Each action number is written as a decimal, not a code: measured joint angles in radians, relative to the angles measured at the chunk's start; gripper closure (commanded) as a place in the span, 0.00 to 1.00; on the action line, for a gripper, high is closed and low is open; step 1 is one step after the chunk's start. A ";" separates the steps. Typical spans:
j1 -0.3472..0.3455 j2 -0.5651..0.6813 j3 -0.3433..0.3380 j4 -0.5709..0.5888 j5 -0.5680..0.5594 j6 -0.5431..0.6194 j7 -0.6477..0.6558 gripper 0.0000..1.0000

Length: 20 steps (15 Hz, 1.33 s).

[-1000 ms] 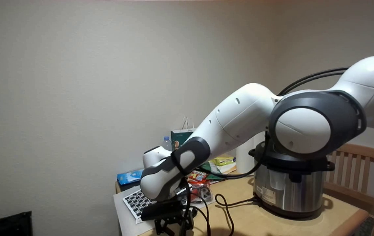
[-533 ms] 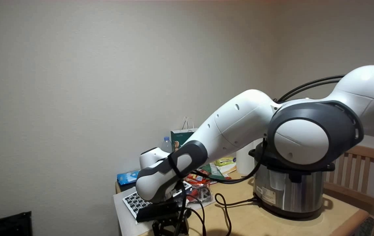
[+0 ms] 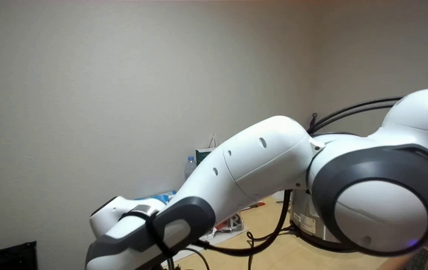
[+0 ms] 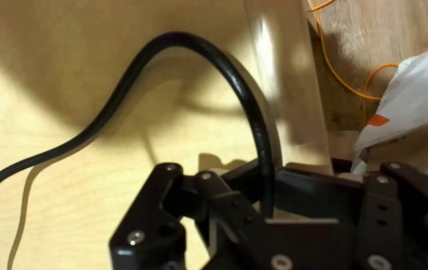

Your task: Extend the power cord of the appliance on the table

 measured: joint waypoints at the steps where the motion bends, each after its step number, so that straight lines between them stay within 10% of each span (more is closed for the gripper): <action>1: 0.029 0.016 -0.003 0.023 -0.021 -0.031 -0.017 0.97; 11: 0.121 0.109 -0.017 0.170 -0.161 -0.175 -0.428 0.96; 12: 0.128 0.115 -0.018 0.177 -0.176 -0.180 -0.473 0.71; 20: 0.165 0.132 -0.064 0.252 -0.280 -0.164 -0.644 0.31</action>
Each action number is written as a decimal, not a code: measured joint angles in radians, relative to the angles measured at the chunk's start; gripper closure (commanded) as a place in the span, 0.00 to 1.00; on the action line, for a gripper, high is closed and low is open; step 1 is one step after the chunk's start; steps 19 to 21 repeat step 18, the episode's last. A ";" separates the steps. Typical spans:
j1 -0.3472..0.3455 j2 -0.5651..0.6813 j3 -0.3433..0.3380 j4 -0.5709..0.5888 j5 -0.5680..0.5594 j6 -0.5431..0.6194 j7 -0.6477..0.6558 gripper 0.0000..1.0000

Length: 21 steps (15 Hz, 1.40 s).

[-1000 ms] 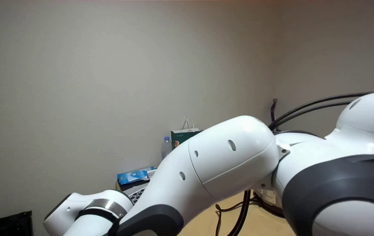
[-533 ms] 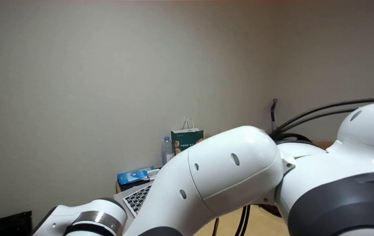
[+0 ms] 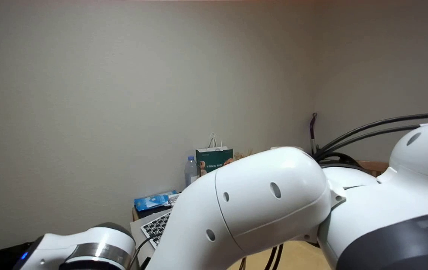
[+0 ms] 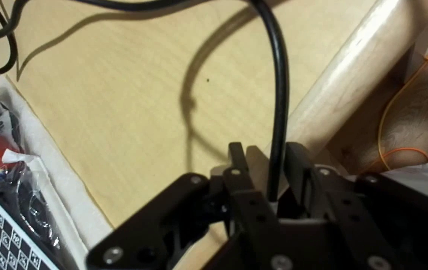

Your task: Extend the power cord of the appliance on the table

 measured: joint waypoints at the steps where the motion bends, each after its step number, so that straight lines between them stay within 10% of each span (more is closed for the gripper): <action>1: -0.004 0.000 -0.004 0.011 0.000 0.008 -0.005 0.25; 6: -0.022 -0.001 -0.031 0.053 0.000 0.045 0.023 0.01; 21: -0.014 0.015 -0.127 0.258 0.006 -0.119 0.227 0.00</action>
